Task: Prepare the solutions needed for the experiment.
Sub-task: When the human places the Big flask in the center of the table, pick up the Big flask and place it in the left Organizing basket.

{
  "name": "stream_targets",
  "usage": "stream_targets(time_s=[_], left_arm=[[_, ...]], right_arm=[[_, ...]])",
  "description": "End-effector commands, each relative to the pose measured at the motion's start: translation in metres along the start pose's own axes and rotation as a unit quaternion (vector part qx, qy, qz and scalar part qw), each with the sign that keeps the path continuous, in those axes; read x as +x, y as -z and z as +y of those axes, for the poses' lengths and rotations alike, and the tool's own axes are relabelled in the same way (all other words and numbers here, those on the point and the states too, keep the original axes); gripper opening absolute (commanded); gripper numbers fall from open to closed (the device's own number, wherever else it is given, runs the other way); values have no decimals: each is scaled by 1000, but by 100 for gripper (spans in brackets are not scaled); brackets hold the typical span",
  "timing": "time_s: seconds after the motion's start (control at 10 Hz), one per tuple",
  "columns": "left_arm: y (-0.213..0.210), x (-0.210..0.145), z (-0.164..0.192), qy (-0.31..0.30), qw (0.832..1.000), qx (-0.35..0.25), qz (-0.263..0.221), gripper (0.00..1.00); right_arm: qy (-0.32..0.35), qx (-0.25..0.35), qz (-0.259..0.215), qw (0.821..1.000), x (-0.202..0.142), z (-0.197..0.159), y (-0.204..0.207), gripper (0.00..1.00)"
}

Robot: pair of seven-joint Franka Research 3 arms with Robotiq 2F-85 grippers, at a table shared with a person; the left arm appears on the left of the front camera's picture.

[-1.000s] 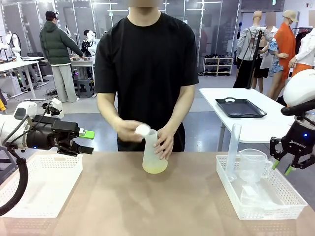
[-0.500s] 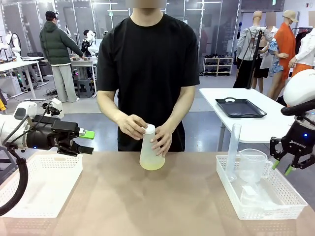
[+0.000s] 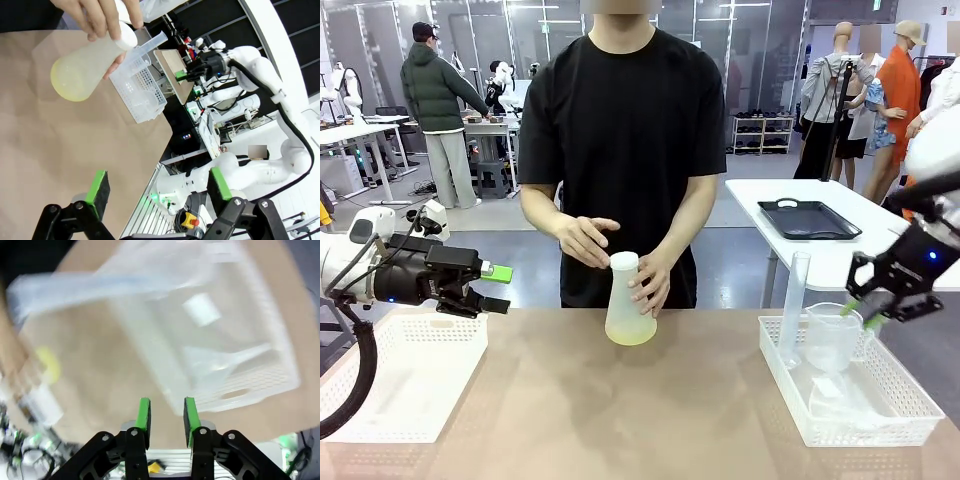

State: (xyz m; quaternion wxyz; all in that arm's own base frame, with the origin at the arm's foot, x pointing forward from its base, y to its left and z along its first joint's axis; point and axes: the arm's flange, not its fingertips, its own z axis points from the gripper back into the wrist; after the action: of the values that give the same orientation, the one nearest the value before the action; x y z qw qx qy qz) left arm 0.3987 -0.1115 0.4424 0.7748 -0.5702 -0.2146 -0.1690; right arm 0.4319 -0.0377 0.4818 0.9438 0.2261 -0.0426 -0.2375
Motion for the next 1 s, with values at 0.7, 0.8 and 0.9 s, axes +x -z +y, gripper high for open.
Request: stream_targets(time_s=[0.7, 0.8, 0.9], left_arm=[[1, 2, -2, -7, 1000, -12, -9, 100], [1, 2, -2, -7, 1000, -12, -9, 100], [1, 2, -2, -7, 1000, -12, -9, 100]], right_arm=[[-133, 341, 120, 923, -90, 52, -4, 41], [-131, 349, 124, 920, -91, 52, -2, 56], [-134, 353, 123, 918, -92, 53, 0, 61]])
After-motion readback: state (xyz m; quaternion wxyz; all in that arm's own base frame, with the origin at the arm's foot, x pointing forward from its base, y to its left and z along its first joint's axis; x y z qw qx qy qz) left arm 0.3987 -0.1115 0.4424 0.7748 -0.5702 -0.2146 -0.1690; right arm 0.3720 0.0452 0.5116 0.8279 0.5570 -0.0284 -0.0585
